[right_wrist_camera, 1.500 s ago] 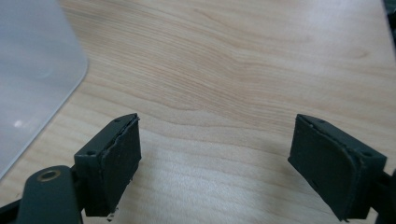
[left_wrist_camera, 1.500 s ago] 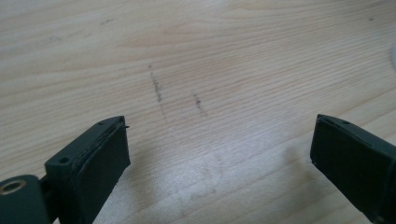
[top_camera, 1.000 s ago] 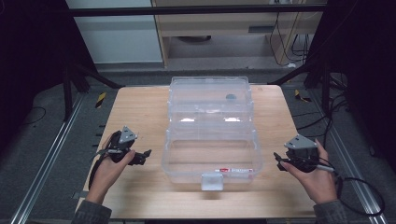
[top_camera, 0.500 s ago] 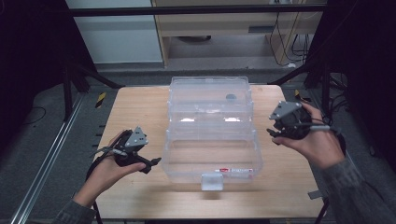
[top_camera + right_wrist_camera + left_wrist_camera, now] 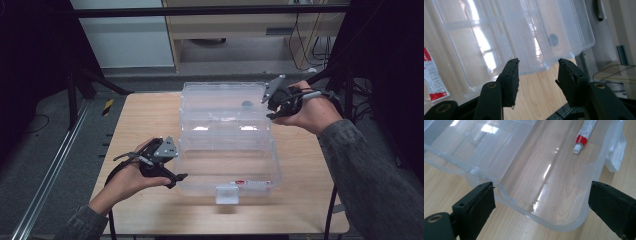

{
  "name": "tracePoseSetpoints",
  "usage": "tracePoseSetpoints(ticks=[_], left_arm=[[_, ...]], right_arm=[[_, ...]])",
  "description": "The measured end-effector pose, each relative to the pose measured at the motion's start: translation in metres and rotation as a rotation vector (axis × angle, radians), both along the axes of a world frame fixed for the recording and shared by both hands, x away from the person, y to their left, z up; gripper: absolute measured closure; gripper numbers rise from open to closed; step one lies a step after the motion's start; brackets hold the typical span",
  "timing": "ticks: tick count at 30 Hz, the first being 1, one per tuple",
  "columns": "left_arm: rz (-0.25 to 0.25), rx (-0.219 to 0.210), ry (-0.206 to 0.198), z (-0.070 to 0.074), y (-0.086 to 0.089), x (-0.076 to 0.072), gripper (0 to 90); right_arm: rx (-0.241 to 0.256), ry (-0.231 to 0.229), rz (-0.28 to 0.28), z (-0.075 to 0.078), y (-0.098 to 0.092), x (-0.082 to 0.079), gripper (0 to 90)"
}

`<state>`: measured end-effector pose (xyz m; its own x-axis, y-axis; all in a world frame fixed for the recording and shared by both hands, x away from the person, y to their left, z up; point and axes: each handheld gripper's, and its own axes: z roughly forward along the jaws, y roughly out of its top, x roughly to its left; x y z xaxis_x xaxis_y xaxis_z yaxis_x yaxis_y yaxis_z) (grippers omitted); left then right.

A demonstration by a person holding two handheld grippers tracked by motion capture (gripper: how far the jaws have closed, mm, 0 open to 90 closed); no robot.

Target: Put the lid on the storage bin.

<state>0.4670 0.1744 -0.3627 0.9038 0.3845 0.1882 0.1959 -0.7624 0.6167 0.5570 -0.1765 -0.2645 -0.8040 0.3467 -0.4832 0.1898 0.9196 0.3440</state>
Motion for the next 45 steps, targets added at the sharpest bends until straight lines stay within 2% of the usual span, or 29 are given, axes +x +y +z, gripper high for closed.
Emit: tracePoseSetpoints(ticks=[3, 8, 12, 18, 35, 40, 45], left_arm=[[-0.031, 0.02, 0.01, 0.0, -0.007, -0.001, 6.7], [-0.071, 0.056, 0.015, -0.005, -0.015, -0.003, 6.6], [-0.081, 0.068, 0.024, -0.008, -0.018, -0.004, 6.6], [-0.096, 0.09, 0.036, -0.011, -0.019, -0.003, 6.4], [-0.129, 0.125, 0.047, -0.016, -0.024, -0.004, 7.2], [-0.132, 0.154, 0.052, -0.018, -0.024, -0.005, 7.7], [-0.132, 0.136, 0.046, -0.015, -0.023, -0.005, 10.7]], right_arm=[[-0.007, 0.031, 0.057, -0.001, 0.015, 0.007, 55.3], [-0.069, 0.077, 0.128, -0.013, 0.037, 0.015, 57.7], [-0.096, 0.117, 0.152, -0.021, 0.045, 0.023, 61.0], [-0.118, 0.16, 0.171, -0.028, 0.046, 0.032, 66.0], [-0.164, 0.208, 0.201, -0.034, 0.051, 0.04, 75.8], [-0.168, 0.199, 0.205, -0.035, 0.053, 0.041, 78.3], [-0.17, 0.198, 0.213, -0.035, 0.054, 0.04, 81.5]])
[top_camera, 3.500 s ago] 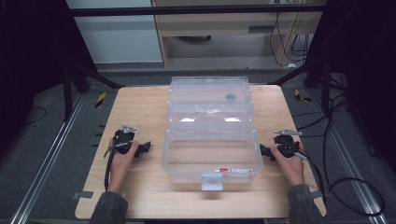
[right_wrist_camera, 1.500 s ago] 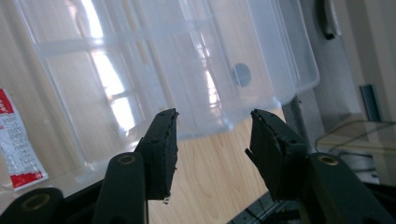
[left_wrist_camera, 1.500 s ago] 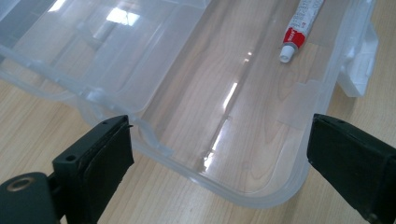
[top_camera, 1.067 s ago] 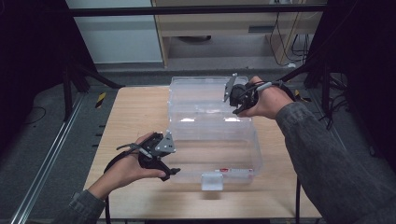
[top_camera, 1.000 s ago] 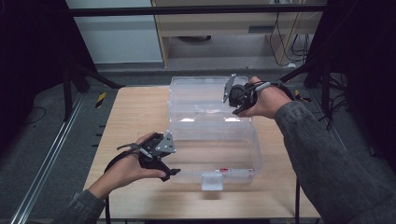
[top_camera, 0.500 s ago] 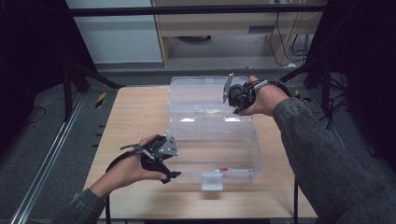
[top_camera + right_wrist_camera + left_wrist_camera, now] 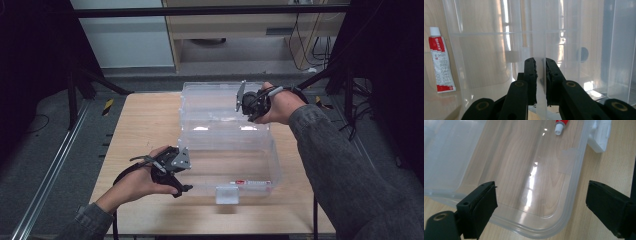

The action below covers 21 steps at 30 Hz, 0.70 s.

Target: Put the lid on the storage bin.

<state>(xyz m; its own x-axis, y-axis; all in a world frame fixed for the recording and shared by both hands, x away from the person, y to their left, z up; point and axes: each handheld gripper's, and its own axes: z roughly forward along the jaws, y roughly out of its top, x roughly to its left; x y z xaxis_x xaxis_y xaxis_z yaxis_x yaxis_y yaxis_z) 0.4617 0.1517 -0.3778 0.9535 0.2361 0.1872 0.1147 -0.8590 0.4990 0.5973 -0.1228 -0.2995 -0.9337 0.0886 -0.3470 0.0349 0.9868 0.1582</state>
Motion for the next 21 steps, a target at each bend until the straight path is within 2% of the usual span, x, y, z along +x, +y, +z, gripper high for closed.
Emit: tracePoseSetpoints(ticks=[2, 5, 8, 12, 17, 21], left_arm=[[-0.001, -0.012, 0.007, 0.001, 0.001, -0.001, 12.7], [-0.014, 0.001, 0.014, 0.001, 0.0, -0.002, 18.6], [-0.039, 0.01, 0.015, 0.002, 0.0, -0.004, 30.9], [-0.06, 0.011, 0.051, 0.002, -0.002, -0.007, 43.8], [-0.083, 0.069, 0.097, -0.003, -0.008, -0.006, 48.9], [-0.121, 0.134, 0.108, -0.009, -0.018, -0.004, 54.2]], right_arm=[[-0.003, -0.002, 0.003, 0.0, 0.0, -0.001, 81.9], [-0.005, -0.005, 0.001, 0.0, 0.001, -0.001, 82.0], [-0.009, 0.0, -0.004, 0.0, 0.001, 0.0, 81.9], [-0.009, -0.001, -0.007, 0.0, 0.001, 0.0, 81.7], [-0.012, -0.006, -0.009, 0.0, 0.001, -0.001, 81.4], [-0.015, -0.008, -0.011, -0.001, 0.001, -0.001, 81.1]])
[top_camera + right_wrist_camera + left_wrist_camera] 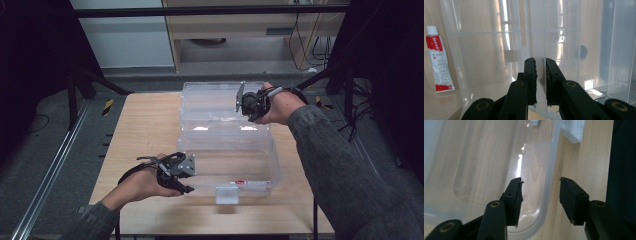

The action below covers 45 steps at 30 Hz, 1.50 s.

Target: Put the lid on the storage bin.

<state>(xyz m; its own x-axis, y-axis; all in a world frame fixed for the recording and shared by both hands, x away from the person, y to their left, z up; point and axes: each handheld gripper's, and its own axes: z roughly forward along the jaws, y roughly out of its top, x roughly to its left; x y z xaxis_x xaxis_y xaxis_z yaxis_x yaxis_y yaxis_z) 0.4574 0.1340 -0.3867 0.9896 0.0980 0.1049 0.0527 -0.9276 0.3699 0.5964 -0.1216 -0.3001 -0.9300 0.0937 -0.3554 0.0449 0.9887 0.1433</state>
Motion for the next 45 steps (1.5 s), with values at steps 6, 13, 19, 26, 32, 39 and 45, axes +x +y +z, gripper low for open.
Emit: tracePoseSetpoints(ticks=[6, 13, 19, 26, 32, 39, 45], left_arm=[[-0.016, 0.057, 0.01, -0.008, -0.008, 0.003, 61.6], [-0.028, 0.073, 0.039, -0.013, -0.012, 0.007, 71.7], [-0.035, 0.071, 0.059, -0.016, -0.015, 0.008, 77.5], [-0.026, 0.06, 0.056, -0.017, -0.014, 0.006, 82.6], [-0.008, 0.044, 0.032, -0.018, -0.012, 0.003, 82.8], [0.002, 0.043, 0.018, -0.018, -0.013, 0.002, 82.9], [0.018, 0.033, 0.016, -0.018, -0.015, 0.006, 82.7]], right_arm=[[0.007, -0.005, 0.003, -0.001, -0.001, 0.0, 80.8], [0.004, -0.009, 0.002, -0.001, -0.002, -0.001, 80.2], [-0.001, -0.011, 0.0, -0.001, -0.002, -0.001, 79.9], [0.006, -0.011, 0.0, -0.001, -0.002, 0.0, 80.0], [0.01, -0.013, 0.008, -0.001, -0.001, -0.001, 81.1], [0.002, -0.014, 0.013, 0.0, 0.002, -0.003, 82.4], [0.014, -0.018, 0.001, -0.001, 0.0, 0.003, 82.1]])
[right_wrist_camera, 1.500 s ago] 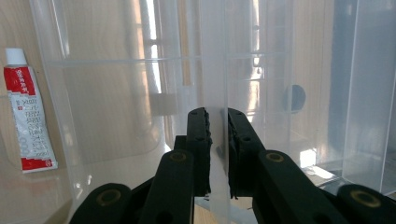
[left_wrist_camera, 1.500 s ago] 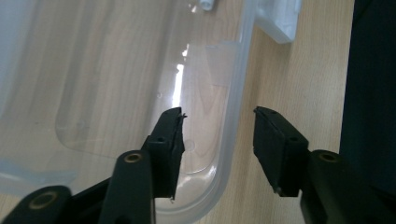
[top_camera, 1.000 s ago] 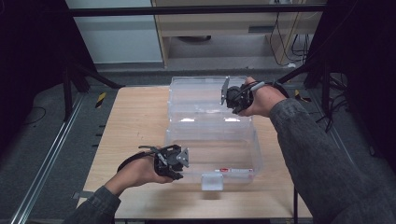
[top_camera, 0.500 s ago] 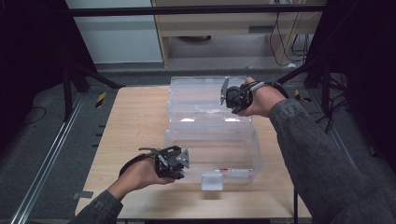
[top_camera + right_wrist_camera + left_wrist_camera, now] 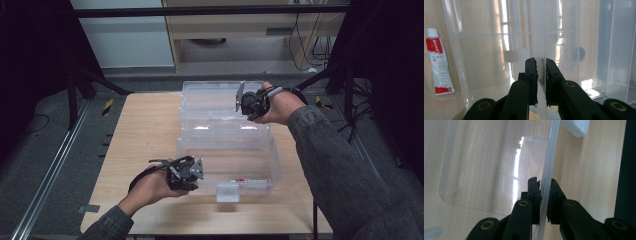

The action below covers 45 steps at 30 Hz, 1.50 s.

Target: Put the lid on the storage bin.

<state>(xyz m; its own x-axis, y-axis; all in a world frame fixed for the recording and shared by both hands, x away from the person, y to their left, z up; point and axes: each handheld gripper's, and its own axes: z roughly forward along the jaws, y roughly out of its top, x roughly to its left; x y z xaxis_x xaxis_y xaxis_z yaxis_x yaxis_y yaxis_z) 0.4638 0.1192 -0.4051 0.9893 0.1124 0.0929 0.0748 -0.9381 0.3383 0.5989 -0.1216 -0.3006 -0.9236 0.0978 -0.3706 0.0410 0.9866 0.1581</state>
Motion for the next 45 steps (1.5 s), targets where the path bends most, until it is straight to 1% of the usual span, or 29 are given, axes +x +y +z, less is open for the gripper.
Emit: tracePoseSetpoints(ticks=[1, 4, 5, 8, 9, 10, 11, 13, 19, 21, 24, 33, 34, 35, 38, 40, 41, 45], left_arm=[[-0.005, -0.002, -0.007, 0.0, 0.0, 0.001, 82.7], [-0.002, 0.0, -0.001, 0.0, -0.001, 0.002, 82.6], [0.0, 0.001, -0.001, 0.0, -0.001, 0.002, 82.6], [0.012, 0.001, 0.001, 0.0, -0.001, 0.001, 82.6], [0.016, 0.002, -0.003, 0.0, -0.001, 0.001, 82.6], [0.013, 0.004, -0.017, 0.0, -0.002, 0.0, 82.5], [0.022, 0.004, -0.022, 0.0, -0.002, -0.001, 82.5], [0.028, -0.007, -0.032, -0.001, -0.002, -0.002, 82.5], [0.043, -0.026, -0.04, -0.002, 0.0, -0.003, 82.1], [0.048, -0.031, -0.039, -0.002, 0.0, -0.003, 82.0], [0.054, -0.032, -0.04, -0.003, 0.0, -0.004, 81.9], [0.064, -0.029, -0.04, -0.003, 0.0, -0.004, 81.5], [0.128, -0.048, -0.009, -0.004, 0.0, -0.009, 81.5], [0.136, -0.049, -0.006, -0.004, 0.0, -0.01, 81.5], [0.124, -0.048, -0.011, -0.004, 0.0, -0.009, 81.3], [0.131, -0.05, -0.007, -0.004, 0.0, -0.01, 81.2], [0.072, -0.04, -0.041, -0.003, 0.0, -0.005, 81.1], [0.079, -0.046, -0.041, -0.004, 0.0, -0.006, 80.7]], right_arm=[[-0.001, -0.004, -0.001, 0.0, 0.0, 0.001, 82.0], [0.007, -0.005, -0.006, 0.0, 0.0, 0.002, 81.9], [0.001, -0.006, -0.006, 0.0, 0.0, 0.001, 82.1], [0.003, -0.003, -0.003, 0.001, 0.001, 0.0, 82.6], [0.003, 0.001, -0.003, 0.001, 0.001, 0.0, 83.0], [0.007, 0.002, 0.0, 0.002, 0.001, 0.0, 83.3], [0.008, 0.004, -0.001, 0.002, 0.001, -0.001, 83.6], [0.009, 0.003, 0.0, 0.003, 0.001, -0.002, 84.0], [0.015, 0.002, 0.005, 0.004, 0.003, -0.007, 85.3], [0.01, 0.0, 0.008, 0.006, 0.004, -0.009, 85.5], [-0.002, -0.015, 0.018, 0.008, 0.006, -0.017, 85.9], [-0.002, -0.033, 0.048, 0.013, 0.007, -0.036, 86.2], [-0.003, -0.037, 0.052, 0.013, 0.007, -0.038, 86.2], [-0.002, -0.039, 0.055, 0.013, 0.007, -0.04, 86.2], [0.01, -0.048, 0.061, 0.013, 0.006, -0.047, 86.2], [0.016, -0.054, 0.067, 0.013, 0.005, -0.051, 86.2], [0.021, -0.056, 0.067, 0.012, 0.004, -0.053, 86.2], [0.023, -0.066, 0.075, 0.012, 0.004, -0.062, 86.2]])
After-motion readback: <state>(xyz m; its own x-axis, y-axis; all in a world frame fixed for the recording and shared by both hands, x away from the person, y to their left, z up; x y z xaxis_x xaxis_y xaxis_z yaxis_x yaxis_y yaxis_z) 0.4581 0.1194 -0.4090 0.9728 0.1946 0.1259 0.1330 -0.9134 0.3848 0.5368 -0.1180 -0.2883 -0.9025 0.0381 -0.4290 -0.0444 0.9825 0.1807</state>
